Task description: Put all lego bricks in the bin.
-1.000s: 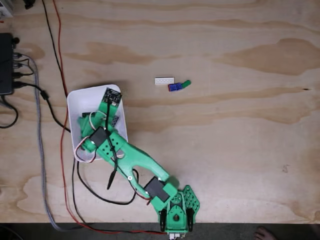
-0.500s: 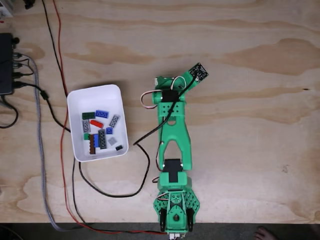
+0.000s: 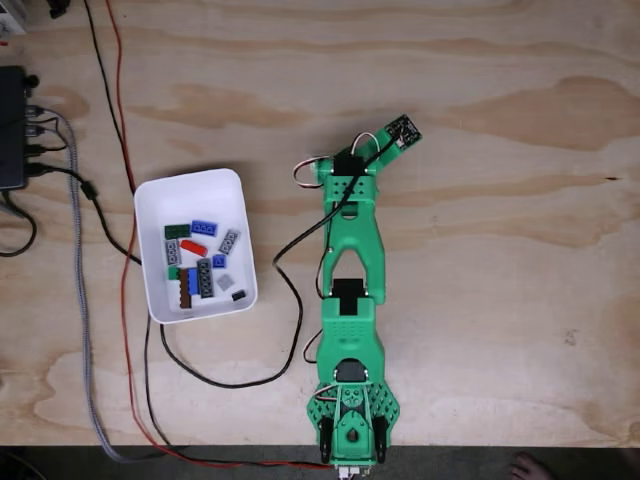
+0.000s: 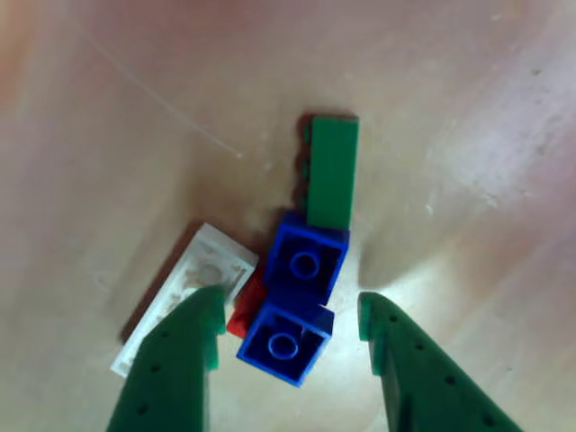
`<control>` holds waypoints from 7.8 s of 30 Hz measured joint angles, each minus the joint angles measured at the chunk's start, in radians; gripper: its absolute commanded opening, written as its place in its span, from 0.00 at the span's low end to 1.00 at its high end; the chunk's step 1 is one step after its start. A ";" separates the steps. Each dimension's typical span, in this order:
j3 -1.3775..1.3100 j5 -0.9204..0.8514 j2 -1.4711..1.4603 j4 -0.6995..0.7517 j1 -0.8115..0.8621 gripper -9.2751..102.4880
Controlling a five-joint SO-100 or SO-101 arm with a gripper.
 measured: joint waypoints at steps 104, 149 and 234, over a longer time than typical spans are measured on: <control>0.658 -0.379 1.244 -0.005 -0.575 0.11; 0.693 -0.767 0.535 -0.031 -0.322 0.22; 0.305 0.193 0.170 -0.132 -0.031 0.08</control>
